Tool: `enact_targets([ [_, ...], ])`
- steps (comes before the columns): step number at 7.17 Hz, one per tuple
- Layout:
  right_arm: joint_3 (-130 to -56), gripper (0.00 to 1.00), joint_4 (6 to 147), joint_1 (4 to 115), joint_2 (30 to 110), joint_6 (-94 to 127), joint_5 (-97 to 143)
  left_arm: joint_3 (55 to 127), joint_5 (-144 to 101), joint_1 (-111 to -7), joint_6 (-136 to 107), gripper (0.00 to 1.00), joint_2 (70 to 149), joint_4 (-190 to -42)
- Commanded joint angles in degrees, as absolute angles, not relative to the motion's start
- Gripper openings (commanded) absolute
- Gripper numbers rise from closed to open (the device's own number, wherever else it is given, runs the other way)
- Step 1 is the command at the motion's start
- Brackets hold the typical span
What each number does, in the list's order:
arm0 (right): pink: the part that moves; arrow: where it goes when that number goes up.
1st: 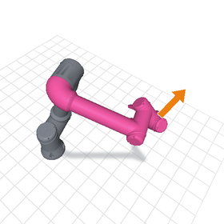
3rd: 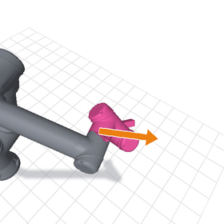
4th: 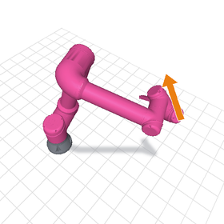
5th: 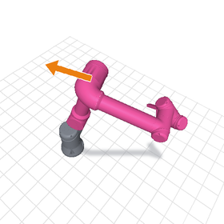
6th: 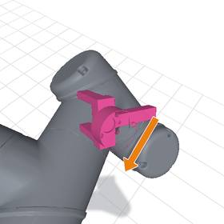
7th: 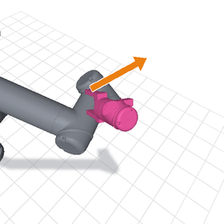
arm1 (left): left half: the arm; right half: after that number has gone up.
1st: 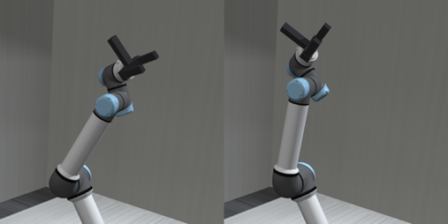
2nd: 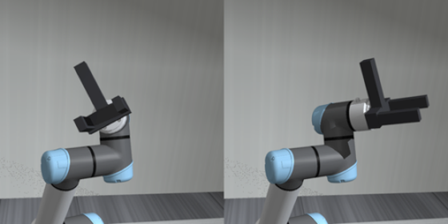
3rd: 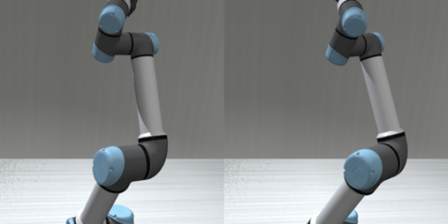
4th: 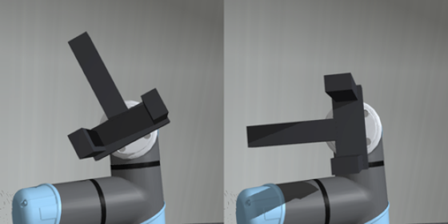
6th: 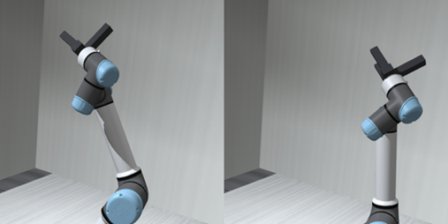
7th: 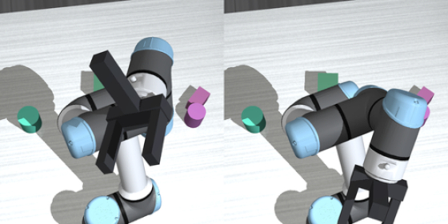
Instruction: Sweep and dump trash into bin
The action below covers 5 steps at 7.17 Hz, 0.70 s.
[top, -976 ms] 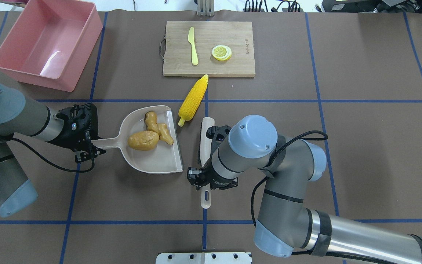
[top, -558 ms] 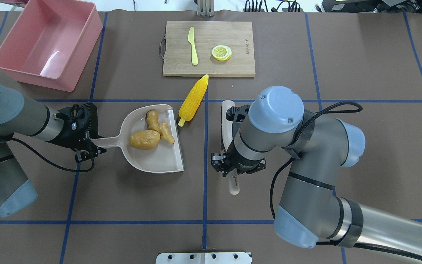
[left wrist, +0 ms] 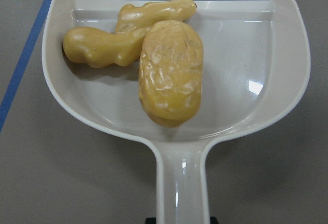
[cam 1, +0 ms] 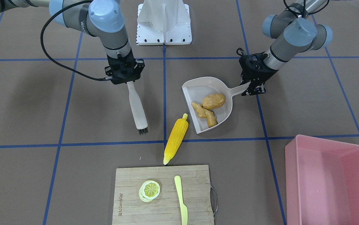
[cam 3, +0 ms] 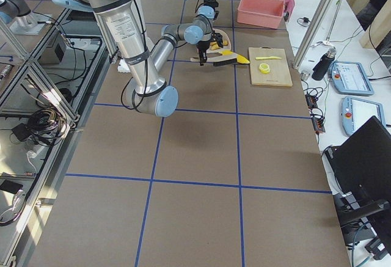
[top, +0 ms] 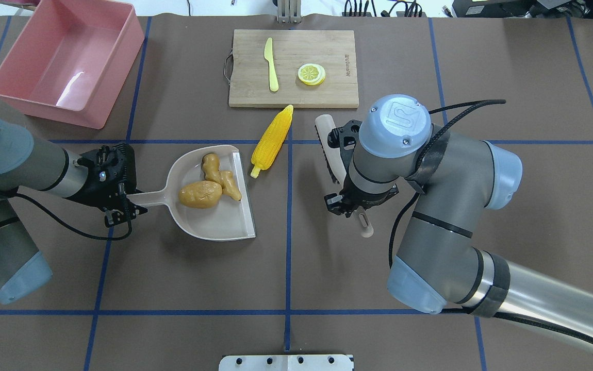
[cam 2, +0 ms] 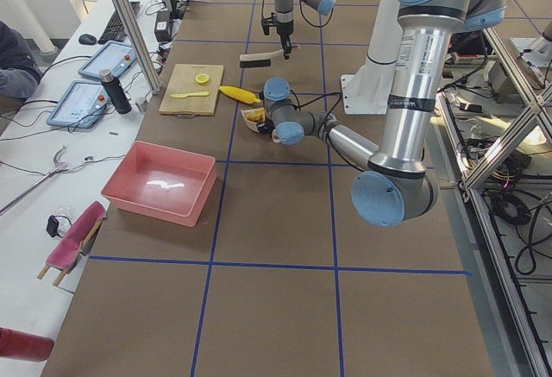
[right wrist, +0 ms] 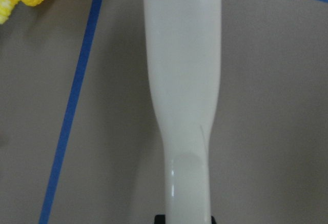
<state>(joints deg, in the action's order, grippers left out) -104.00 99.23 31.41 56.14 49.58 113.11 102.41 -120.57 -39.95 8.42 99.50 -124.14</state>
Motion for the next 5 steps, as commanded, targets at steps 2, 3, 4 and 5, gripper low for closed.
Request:
enact_targets([
  [2, -93.1, 0.0, 99.1, 33.3, 50.8, 42.3, 111.9, 102.3, -119.9, -40.2, 7.8, 0.0, 99.5, -124.1],
  [3, -89.1, 0.0, 97.9, 33.4, 49.2, 41.6, 111.8, 102.3, -119.9, -40.3, 7.7, 0.0, 99.5, -124.1],
  [4, -85.1, 0.0, 96.4, 33.7, 47.0, 41.2, 111.8, 102.3, -119.8, -40.3, 7.7, 0.0, 99.5, -124.2],
  [5, -82.5, 0.0, 96.2, 34.1, 44.8, 40.9, 111.9, 101.8, -118.4, -40.3, 7.6, 0.0, 99.8, -124.1],
])
